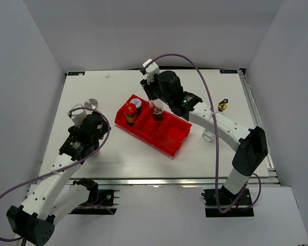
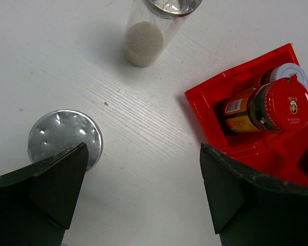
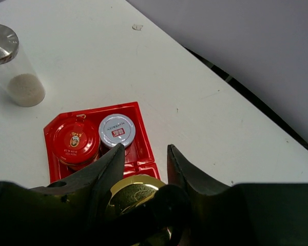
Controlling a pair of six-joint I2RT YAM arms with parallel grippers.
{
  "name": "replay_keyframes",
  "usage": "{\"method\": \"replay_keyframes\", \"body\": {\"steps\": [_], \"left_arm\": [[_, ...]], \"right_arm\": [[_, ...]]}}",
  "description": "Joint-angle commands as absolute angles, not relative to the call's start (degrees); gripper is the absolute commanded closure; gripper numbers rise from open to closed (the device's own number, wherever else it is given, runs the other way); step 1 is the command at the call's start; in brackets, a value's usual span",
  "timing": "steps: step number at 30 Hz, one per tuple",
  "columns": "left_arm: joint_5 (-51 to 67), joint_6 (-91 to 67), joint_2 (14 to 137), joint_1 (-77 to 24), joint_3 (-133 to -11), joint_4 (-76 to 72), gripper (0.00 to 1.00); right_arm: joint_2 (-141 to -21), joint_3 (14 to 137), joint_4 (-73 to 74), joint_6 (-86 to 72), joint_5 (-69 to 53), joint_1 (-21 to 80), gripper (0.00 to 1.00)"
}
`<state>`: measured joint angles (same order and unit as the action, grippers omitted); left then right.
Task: Organize the condiment bottles
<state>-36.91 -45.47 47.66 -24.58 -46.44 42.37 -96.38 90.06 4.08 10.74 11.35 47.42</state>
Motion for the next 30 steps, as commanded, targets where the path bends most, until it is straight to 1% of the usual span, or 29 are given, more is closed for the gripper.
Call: {"method": "replay_keyframes", "body": {"steps": [1, 11, 13, 14, 16, 18, 22, 24, 26, 30], "left_arm": [[-37.53, -45.53, 46.76, -24.43, -46.05, 41.84, 0.02], [-37.35, -45.53, 46.23, -24.43, -45.79, 41.84, 0.02], [-37.27, -45.53, 46.06, -24.43, -45.79, 41.84, 0.02], [-37.27, -45.53, 46.05, -24.43, -45.79, 41.84, 0.02], [-37.18, -45.53, 45.79, -24.43, -45.79, 41.84, 0.02], [-37.18, -45.53, 45.7, -24.43, -45.79, 41.75, 0.02], [-37.0, -45.44, 45.7, -24.43, -45.88, 41.84, 0.02], [-37.0, -45.44, 45.7, -24.52, -45.79, 41.84, 0.02], [-37.0, -45.44, 45.62, -24.43, -45.79, 41.84, 0.02], [-36.91, -45.44, 45.35, -24.43, -45.79, 41.75, 0.02]], "right_arm": [[-95.97, 90.18, -4.74, 10.37, 12.75, 47.46, 1.0], [-98.35, 84.73, -8.52, 7.39, 16.08, 46.93, 1.0], [-98.26, 83.68, -9.14, 6.25, 16.61, 46.93, 0.85], [-98.26, 83.41, -9.31, 5.72, 17.13, 46.85, 0.67], [-97.65, 82.45, -9.4, 5.01, 17.49, 46.93, 0.49], [-96.86, 81.39, -9.93, 4.31, 17.93, 46.93, 0.33], [-95.01, 79.98, -10.11, 4.22, 20.39, 46.85, 0.21], [-94.49, 79.98, -9.76, 4.39, 20.92, 46.85, 0.13], [-93.43, 80.42, -8.8, 4.31, 21.36, 46.85, 0.11], [-90.45, 81.21, -6.16, 4.83, 21.71, 46.93, 0.11]]}}
